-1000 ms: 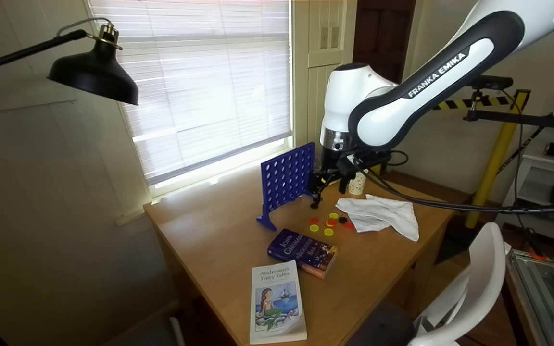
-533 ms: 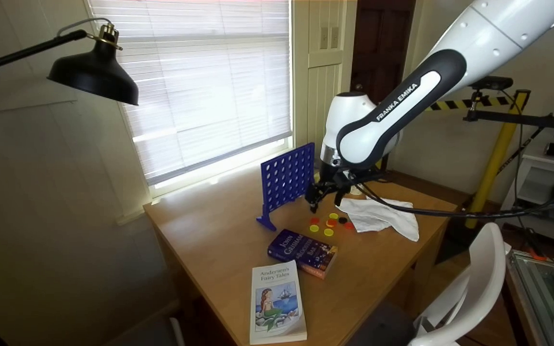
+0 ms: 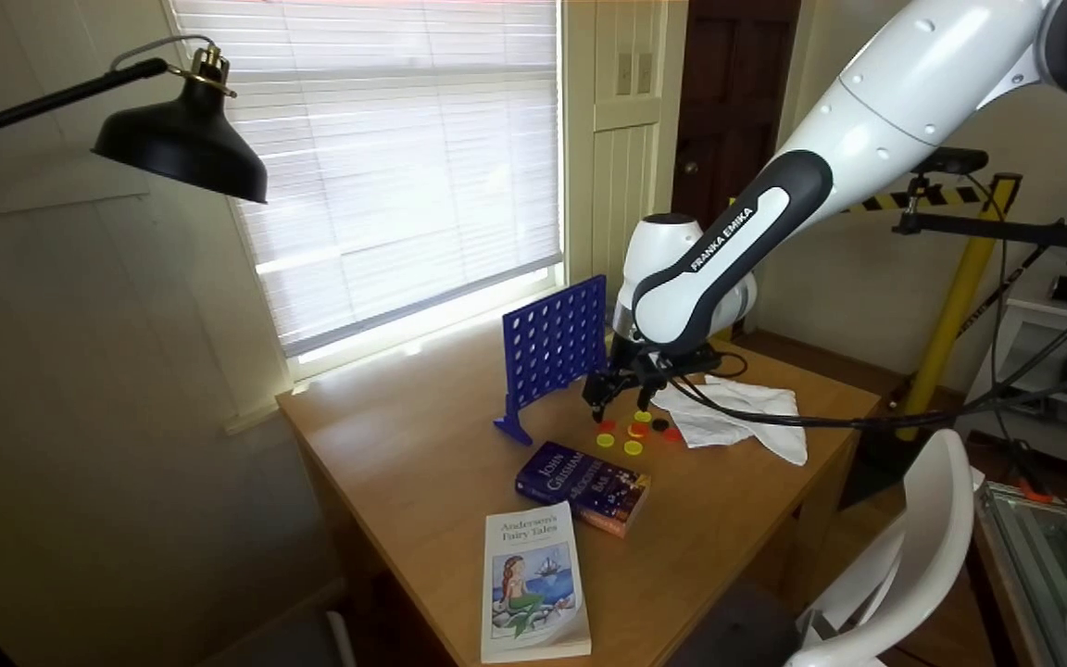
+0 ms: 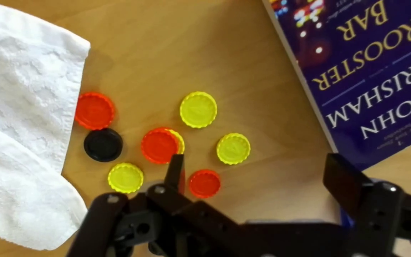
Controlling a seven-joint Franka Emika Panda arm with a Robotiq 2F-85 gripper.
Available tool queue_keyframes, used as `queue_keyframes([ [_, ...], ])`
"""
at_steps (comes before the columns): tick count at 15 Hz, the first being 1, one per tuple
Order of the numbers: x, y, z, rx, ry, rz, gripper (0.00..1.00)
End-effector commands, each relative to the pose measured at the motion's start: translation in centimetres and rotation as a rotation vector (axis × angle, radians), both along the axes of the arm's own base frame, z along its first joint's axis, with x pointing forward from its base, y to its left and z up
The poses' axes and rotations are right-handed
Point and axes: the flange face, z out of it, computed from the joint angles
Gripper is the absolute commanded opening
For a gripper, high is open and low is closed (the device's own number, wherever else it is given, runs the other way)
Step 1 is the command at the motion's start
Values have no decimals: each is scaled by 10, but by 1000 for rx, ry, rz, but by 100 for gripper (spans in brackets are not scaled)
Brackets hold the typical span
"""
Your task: Put one yellow disc on the stacked discs
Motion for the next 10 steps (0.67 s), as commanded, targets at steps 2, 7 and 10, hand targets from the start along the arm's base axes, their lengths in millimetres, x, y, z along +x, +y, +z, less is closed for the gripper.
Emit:
queue_keyframes([
  [2, 1, 1, 3, -1, -3, 1, 100],
  [7, 18, -4, -18, -17, -36, 56, 100],
  [10, 24, -4, -31, -26, -31, 89, 100],
])
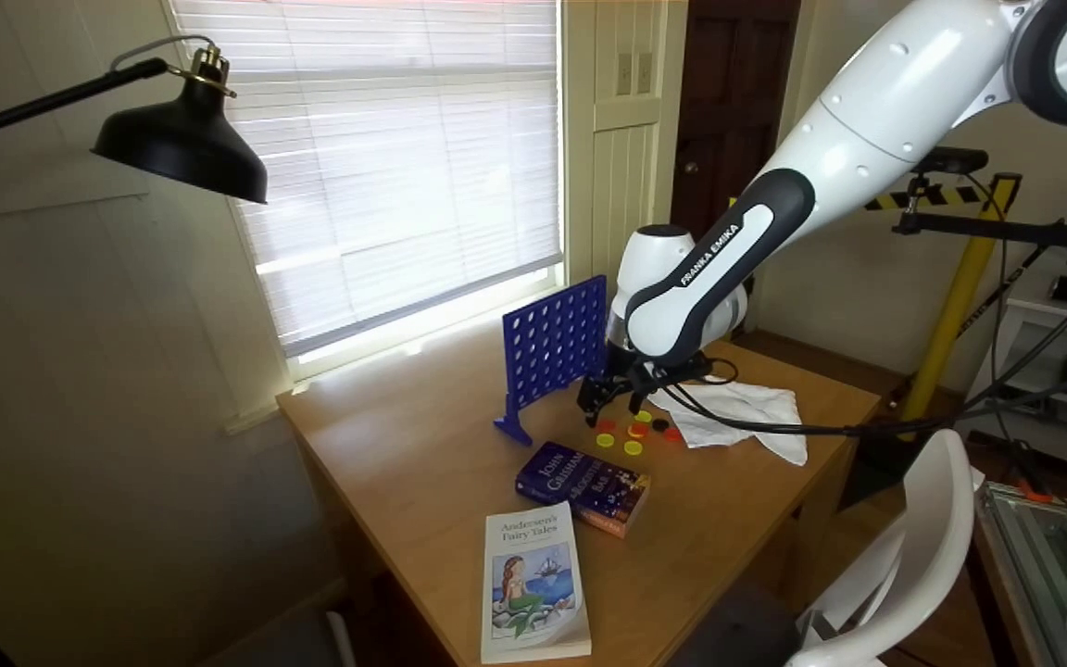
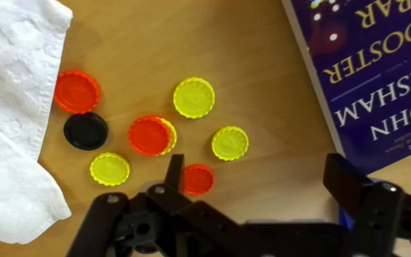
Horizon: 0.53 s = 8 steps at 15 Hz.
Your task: Put one yellow disc on the stacked discs
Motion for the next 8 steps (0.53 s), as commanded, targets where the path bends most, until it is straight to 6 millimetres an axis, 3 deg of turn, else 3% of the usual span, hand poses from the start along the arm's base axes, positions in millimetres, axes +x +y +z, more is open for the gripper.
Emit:
queue_keyframes([
  [1, 16, -3, -19, -8, -10, 41, 100],
  [8, 30, -5, -44, -34, 8, 85, 97],
])
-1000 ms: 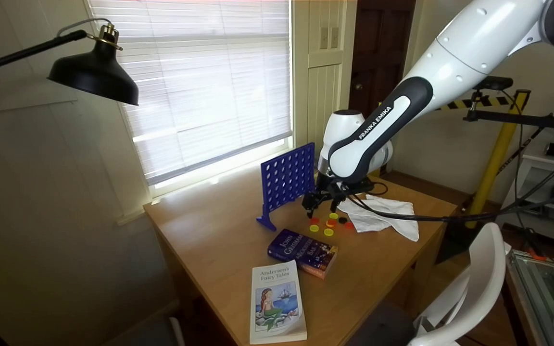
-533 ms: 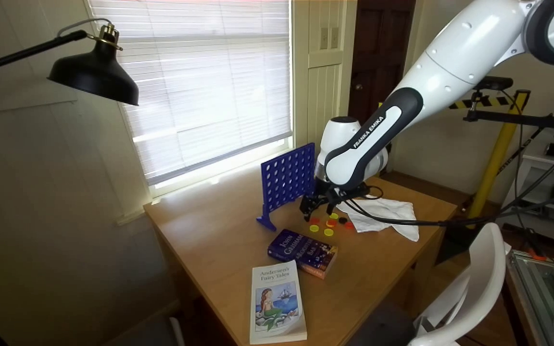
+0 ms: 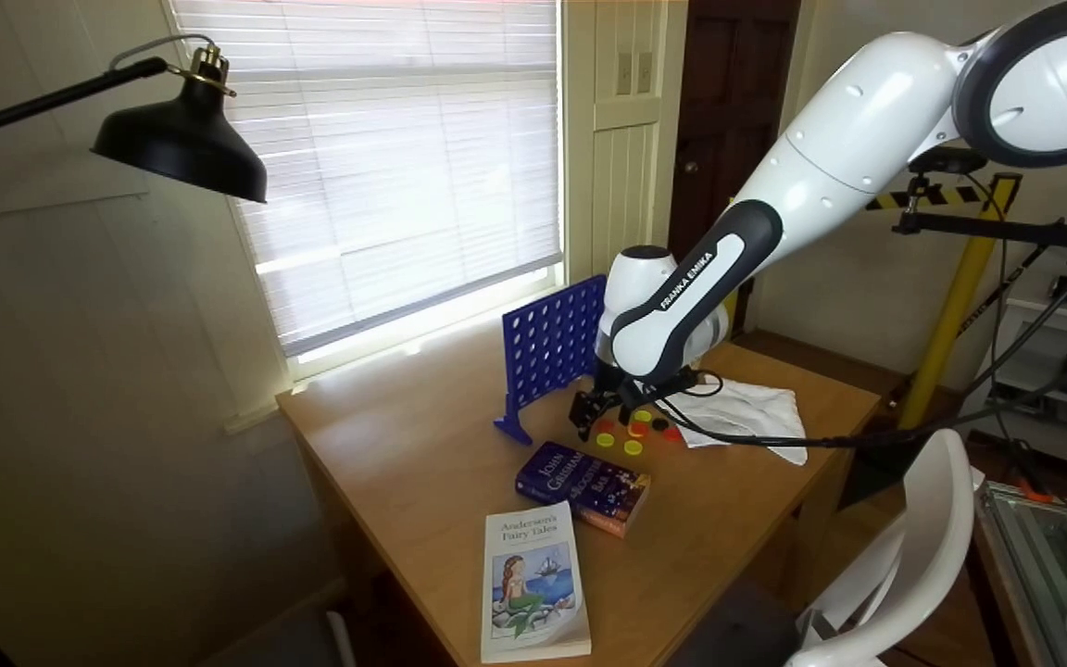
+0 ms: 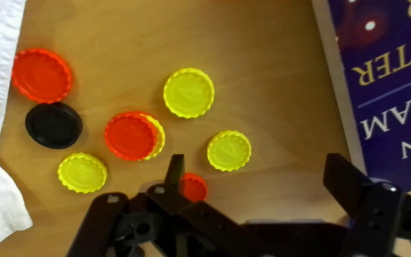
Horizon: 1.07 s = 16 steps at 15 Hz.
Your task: Put one yellow disc on the stacked discs
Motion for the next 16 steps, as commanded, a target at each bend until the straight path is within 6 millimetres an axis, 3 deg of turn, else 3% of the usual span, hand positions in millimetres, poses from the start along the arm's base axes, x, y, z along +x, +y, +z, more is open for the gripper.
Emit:
queue_keyframes([
  [1, 13, -5, -13, -20, -10, 27, 90],
  [4, 17, -6, -19, -22, -5, 33, 76],
  [8, 20, -8, -24, -23, -3, 36, 74],
  [12, 22, -8, -25, -31, -1, 44, 56],
  [13, 21, -8, -25, -33, 1, 45, 59],
  [16, 20, -9, -23, -39, 5, 50, 45],
])
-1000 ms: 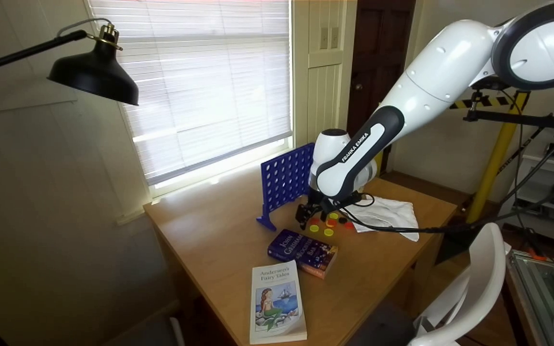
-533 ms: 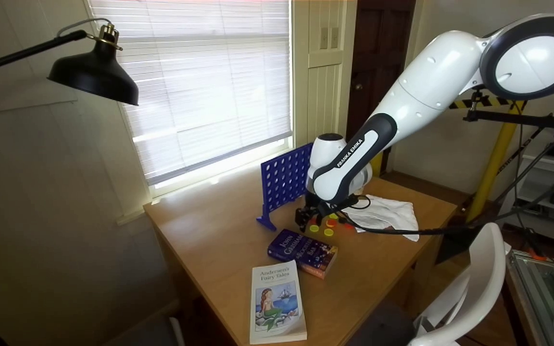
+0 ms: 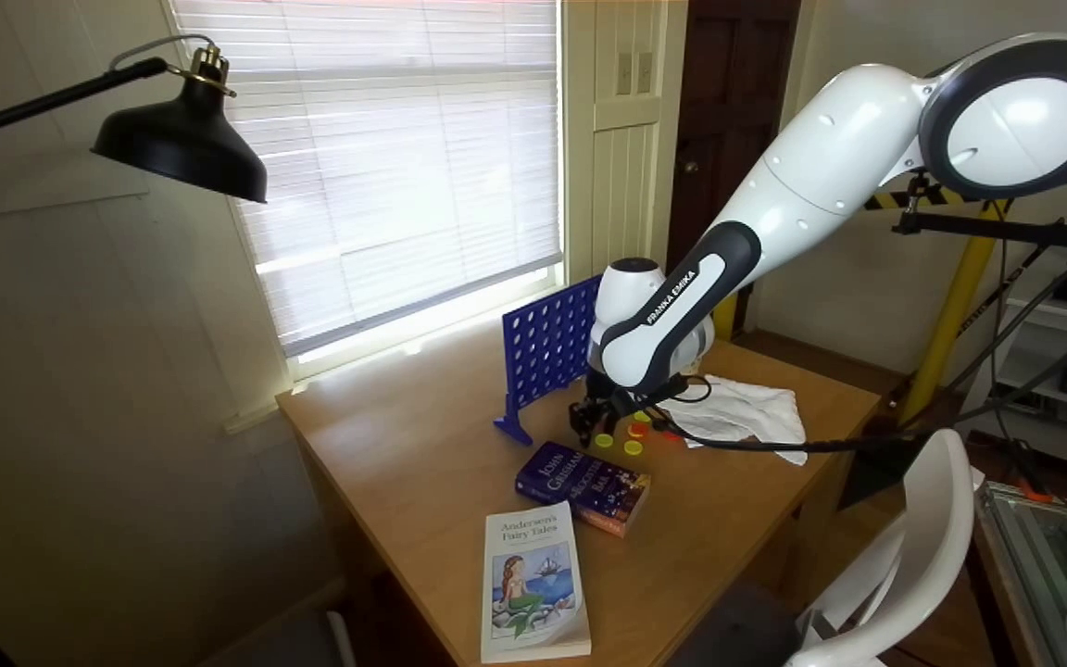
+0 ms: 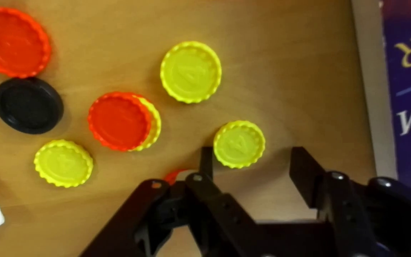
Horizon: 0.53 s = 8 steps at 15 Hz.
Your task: Put one yellow disc on the stacked discs
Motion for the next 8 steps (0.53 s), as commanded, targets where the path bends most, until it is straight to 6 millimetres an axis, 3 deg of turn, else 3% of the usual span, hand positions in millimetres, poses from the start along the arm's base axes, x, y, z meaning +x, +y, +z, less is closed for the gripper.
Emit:
queue_keyframes([
  [1, 4, -3, -2, -22, 4, 21, 37],
  [3, 2, -5, 0, -30, 7, 22, 28],
  [4, 1, -5, 3, -31, 8, 23, 34],
  [6, 0, -4, 3, -36, 14, 27, 23],
  [7, -1, -3, 5, -39, 11, 29, 8],
  [8, -1, -2, 8, -39, 6, 28, 8],
])
